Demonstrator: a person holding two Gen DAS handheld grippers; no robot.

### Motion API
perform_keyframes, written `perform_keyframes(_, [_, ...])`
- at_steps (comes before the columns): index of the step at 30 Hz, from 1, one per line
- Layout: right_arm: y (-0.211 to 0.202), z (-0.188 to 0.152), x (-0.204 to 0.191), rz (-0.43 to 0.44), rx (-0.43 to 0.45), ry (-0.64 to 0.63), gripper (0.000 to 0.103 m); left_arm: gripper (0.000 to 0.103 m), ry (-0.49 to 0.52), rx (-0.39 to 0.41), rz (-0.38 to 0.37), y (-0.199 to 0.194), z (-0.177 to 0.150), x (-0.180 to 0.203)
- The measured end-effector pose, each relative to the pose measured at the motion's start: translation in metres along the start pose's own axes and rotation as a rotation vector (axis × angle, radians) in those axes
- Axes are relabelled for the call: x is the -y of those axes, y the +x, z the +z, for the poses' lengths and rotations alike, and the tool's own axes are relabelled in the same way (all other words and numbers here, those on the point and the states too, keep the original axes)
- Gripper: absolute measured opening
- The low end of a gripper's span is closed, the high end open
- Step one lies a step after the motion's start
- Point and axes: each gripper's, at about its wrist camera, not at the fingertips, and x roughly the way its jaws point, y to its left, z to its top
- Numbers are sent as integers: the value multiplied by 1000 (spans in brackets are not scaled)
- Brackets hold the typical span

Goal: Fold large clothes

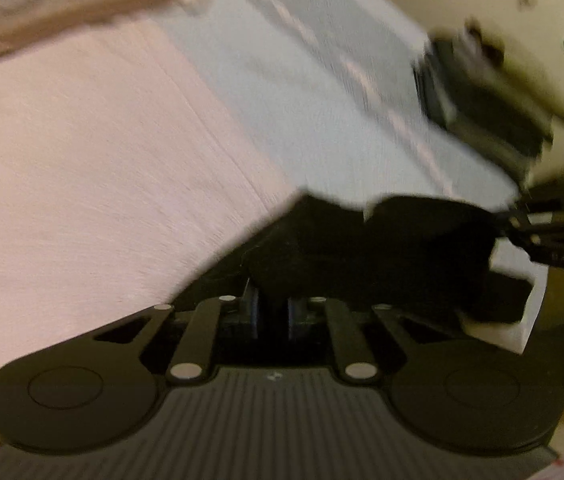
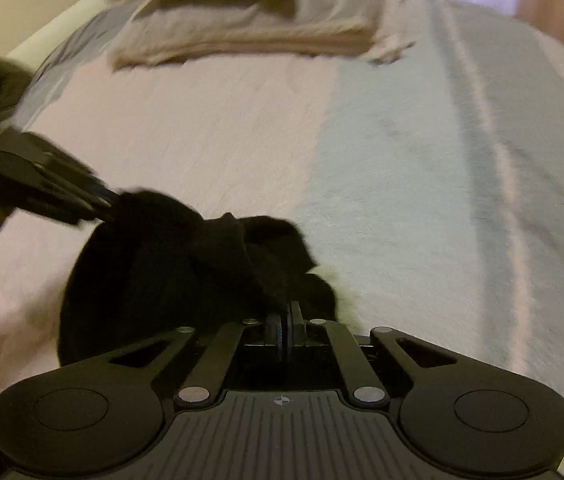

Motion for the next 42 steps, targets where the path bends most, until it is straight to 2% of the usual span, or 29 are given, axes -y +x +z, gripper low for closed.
perform_keyframes(3, [-57, -1, -6, -30, 75, 84, 0, 6, -58, 123, 23, -70, 0, -21])
perform_keyframes(5, [-88, 6, -21, -53, 129, 93, 0, 2, -74, 210, 50, -122, -6, -35])
perform_keyframes(10, [-151, 36, -83, -131, 262, 64, 0, 0, -75, 456, 241, -270, -15, -85])
perform_keyframes(13, [-177, 42, -117, -192, 301, 32, 0, 0, -50, 517, 315, -328, -15, -111])
perform_keyframes(16, [-181, 37, -141, -239, 277, 20, 0, 0, -34, 512, 290, -341, -16, -119])
perform_keyframes(19, [-169, 21, -147, -310, 207, 14, 0, 0, -36, 464, 239, -317, -21, -116])
perform_keyframes(21, [-153, 7, -137, -332, 158, 51, 0, 3, -68, 422, 181, -288, -25, -114])
perform_keyframes(24, [-138, -12, -115, -343, 85, 115, 0, 21, -77, 322, 122, -226, -24, -102])
perform_keyframes(28, [-115, -26, -84, -337, 11, 125, 0, 42, -71, 190, 54, -120, 2, -72])
perform_keyframes(30, [-99, -31, -63, -330, -22, 134, 0, 52, -71, 152, 36, -68, 17, -58])
perform_keyframes(32, [-88, -44, -43, -322, -55, 147, 0, 69, -57, 105, 30, -17, 35, -45])
perform_keyframes(36, [-68, -64, -3, -285, -88, 190, 0, 70, -36, -28, 51, 81, 58, -42])
perform_keyframes(39, [-55, -66, 17, -258, -96, 208, 0, 70, -46, -180, 74, 134, 56, -54])
perform_keyframes(40, [-51, -67, 22, -249, -98, 215, 0, 62, -49, -215, 77, 142, 50, -58])
perform_keyframes(41, [-48, -68, 27, -237, -95, 226, 0, 41, -44, -233, 70, 144, 44, -60])
perform_keyframes(42, [-45, -68, 32, -227, -89, 241, 0, 26, -43, -236, 52, 142, 39, -61])
